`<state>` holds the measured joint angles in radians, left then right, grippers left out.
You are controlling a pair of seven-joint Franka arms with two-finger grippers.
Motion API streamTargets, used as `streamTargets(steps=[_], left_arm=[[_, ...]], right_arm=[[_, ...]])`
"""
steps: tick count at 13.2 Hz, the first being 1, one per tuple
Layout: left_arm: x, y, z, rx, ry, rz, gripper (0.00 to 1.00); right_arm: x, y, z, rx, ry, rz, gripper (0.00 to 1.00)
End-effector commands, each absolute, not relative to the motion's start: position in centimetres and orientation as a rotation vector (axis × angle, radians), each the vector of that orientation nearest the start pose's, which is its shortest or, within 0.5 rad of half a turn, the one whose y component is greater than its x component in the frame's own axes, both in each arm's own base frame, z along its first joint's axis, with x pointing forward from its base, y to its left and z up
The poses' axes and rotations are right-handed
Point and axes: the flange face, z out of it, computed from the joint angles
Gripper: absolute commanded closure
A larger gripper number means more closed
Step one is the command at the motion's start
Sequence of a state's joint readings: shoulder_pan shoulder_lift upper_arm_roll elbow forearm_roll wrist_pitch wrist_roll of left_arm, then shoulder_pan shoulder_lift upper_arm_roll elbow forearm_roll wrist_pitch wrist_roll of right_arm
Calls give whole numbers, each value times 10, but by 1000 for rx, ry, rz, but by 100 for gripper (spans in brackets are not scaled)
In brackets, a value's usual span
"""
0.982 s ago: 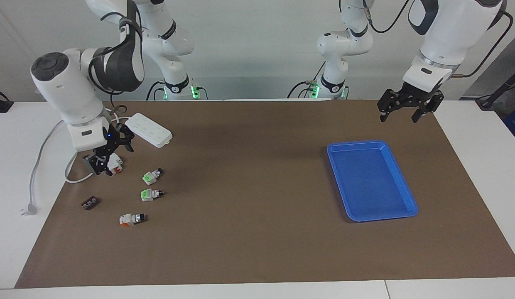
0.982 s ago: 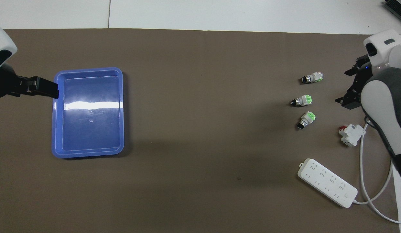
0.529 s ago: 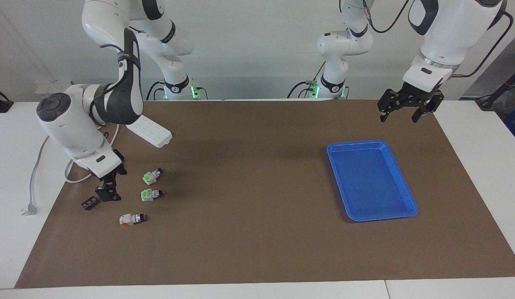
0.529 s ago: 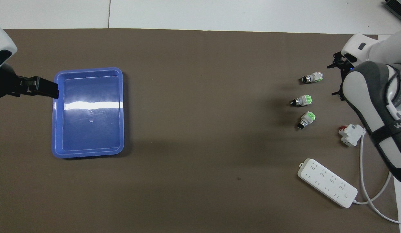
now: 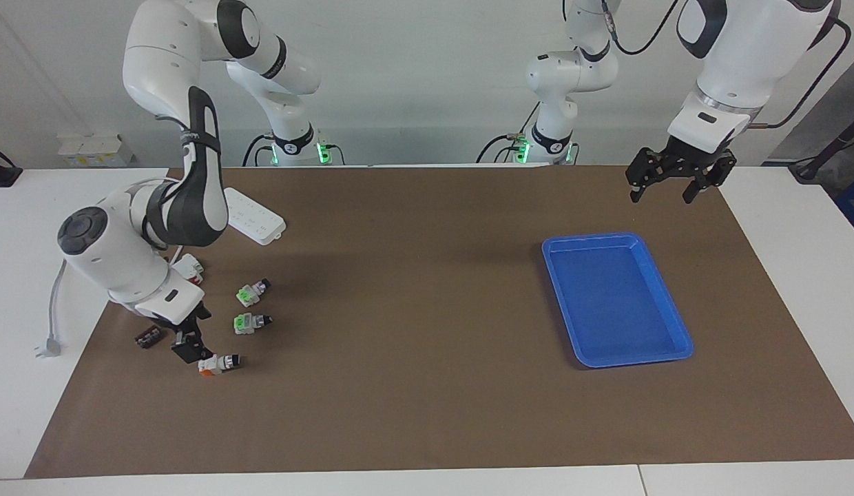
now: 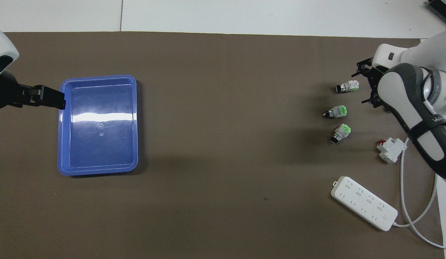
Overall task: Turn and place switch with both arms
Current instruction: 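Lower the right gripper onto the farthest green-topped switch and close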
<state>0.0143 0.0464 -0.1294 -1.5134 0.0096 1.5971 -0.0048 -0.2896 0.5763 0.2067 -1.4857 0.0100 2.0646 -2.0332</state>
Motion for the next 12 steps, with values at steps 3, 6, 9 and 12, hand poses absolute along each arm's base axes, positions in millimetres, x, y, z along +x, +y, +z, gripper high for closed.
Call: streamTargets(steps=[3, 6, 9, 12], left_arm=[[559, -60, 629, -3131, 166, -56, 0], [559, -60, 630, -3131, 166, -58, 0], [559, -60, 629, -3131, 166, -56, 0], [559, -60, 629, -3131, 166, -54, 0]], right_arm=[[721, -98, 314, 1740, 2675, 215, 1], [727, -106, 307, 1739, 2645, 249, 1], [728, -104, 304, 1746, 2626, 260, 3], [728, -103, 297, 1759, 2612, 283, 7]])
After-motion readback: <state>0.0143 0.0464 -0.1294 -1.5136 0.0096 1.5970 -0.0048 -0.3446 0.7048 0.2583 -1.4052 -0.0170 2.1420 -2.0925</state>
